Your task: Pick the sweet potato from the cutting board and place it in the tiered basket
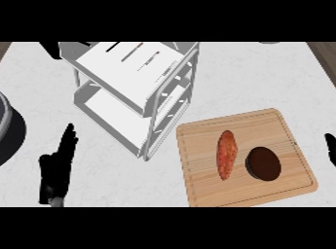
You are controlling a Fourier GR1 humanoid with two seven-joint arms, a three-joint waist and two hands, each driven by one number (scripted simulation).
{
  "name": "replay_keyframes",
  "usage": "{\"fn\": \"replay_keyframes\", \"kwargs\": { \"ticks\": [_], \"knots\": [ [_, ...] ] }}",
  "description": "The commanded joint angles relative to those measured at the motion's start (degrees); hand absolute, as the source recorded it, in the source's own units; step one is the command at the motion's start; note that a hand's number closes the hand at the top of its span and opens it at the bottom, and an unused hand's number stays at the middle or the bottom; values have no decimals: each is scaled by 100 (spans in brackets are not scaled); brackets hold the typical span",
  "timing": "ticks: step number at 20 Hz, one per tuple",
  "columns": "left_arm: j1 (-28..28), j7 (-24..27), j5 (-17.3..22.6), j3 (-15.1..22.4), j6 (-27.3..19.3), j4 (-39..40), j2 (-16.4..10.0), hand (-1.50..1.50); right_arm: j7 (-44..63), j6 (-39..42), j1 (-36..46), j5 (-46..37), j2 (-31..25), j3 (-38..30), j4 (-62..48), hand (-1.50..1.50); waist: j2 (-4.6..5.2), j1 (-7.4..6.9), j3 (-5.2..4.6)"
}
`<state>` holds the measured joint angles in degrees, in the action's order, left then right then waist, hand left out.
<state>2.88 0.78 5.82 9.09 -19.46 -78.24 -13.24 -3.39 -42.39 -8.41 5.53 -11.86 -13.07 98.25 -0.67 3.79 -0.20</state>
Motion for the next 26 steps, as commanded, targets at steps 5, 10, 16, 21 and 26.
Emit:
{"fn": "replay_keyframes", "kwargs": {
  "ticks": [5,10,16,21,26],
  "knots": [
    [84,-65,-143,283,70,-52,121,0,1915,-115,-1853,-1398,-95,1639,1577,-150,84,-303,-30],
    [41,-62,-152,390,154,-66,186,0,3335,513,-2356,-2290,-953,2212,2009,-150,154,-467,-55],
    [38,-43,-180,450,235,-100,172,0,5333,1148,-2458,-3639,-1605,2357,2554,-150,189,-643,-62],
    [-268,-302,-209,403,291,-135,72,0,7044,1834,-1704,-4892,-1422,2708,2892,-150,181,-709,-38],
    [-126,-280,-246,451,270,-101,136,0,8254,2936,-626,-5733,-1061,3042,2796,-150,151,-730,-23]
  ]
}}
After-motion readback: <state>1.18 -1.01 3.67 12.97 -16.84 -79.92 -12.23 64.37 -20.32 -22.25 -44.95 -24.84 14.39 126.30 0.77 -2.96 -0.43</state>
